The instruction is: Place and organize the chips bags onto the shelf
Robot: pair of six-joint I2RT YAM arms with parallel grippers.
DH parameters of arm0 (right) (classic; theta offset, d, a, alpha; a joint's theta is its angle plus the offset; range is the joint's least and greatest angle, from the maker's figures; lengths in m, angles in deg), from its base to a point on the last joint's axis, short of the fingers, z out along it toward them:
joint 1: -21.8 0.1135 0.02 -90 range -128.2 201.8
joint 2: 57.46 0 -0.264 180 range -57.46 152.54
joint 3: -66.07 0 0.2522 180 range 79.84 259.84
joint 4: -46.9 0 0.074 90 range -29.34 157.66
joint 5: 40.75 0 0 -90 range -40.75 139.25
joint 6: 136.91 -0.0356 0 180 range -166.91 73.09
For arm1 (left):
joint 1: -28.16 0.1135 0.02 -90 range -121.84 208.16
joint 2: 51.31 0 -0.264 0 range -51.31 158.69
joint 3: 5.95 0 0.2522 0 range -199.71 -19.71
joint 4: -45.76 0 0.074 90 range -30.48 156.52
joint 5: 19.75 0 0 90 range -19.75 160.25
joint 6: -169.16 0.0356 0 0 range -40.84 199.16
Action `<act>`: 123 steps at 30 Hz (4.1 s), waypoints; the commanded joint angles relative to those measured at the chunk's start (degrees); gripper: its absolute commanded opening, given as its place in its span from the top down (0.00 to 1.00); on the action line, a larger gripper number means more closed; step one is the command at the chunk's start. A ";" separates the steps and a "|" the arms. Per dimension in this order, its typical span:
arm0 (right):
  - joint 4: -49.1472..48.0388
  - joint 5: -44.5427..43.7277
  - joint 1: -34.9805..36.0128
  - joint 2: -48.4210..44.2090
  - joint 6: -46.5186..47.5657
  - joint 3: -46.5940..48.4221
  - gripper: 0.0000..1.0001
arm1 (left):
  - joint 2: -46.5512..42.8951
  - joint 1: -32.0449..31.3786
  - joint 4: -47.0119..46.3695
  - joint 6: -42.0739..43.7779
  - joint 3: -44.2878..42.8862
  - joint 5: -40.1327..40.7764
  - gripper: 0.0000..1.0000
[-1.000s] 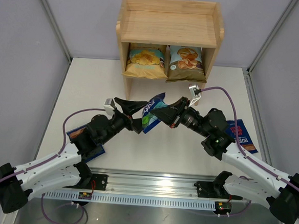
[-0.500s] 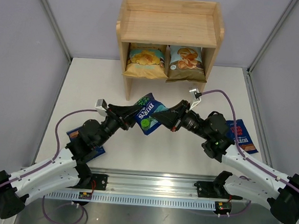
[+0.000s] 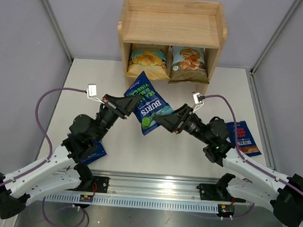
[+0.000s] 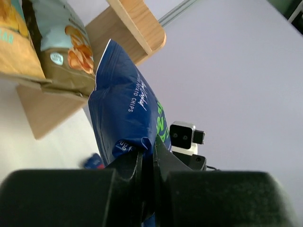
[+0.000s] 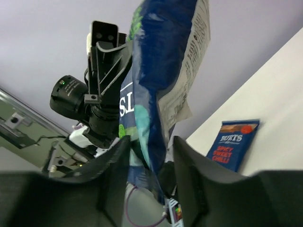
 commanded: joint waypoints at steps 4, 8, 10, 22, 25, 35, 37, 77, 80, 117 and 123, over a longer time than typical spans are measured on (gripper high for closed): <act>-14.76 2.02 -0.06 5.46 -7.97 -0.97 0.25 | 0.00 -3.91 -14.90 22.32 2.04 3.18 1.00; -17.94 0.18 0.12 6.61 -9.38 -1.33 0.09 | 0.17 -5.05 -20.61 28.83 3.27 -0.23 1.00; -20.38 -0.69 0.21 7.57 -10.08 -1.41 0.09 | 0.35 -6.02 -21.76 33.40 3.54 -2.43 1.00; -42.46 0.62 1.26 19.18 -15.45 -0.80 0.38 | 1.49 -7.26 -20.28 42.13 1.25 -12.38 0.80; -42.47 0.18 1.44 18.92 -14.14 -0.71 0.48 | 0.88 -7.34 -19.49 42.13 1.87 -11.50 0.73; -38.07 -0.17 1.44 15.41 -10.44 -1.85 0.75 | -2.46 -7.34 -12.02 43.79 0.64 0.00 0.29; -37.02 -0.17 1.53 14.62 -10.09 -1.86 0.76 | -2.99 -7.34 -10.61 44.41 -0.15 2.29 0.24; 34.09 -16.60 -9.90 29.37 -23.53 54.65 0.91 | -9.40 -7.34 64.36 35.09 -33.03 22.87 0.02; 34.18 -18.88 -9.81 30.87 -25.90 56.41 0.89 | -11.16 -7.34 65.24 35.44 -30.57 23.40 0.01; 78.56 -23.46 -23.96 47.13 -5.95 100.36 0.83 | -12.75 -7.34 63.22 38.52 -23.88 18.04 0.01; 80.23 -21.88 -25.37 47.57 -6.92 100.19 0.69 | -12.84 -7.34 62.96 38.61 -23.62 17.95 0.01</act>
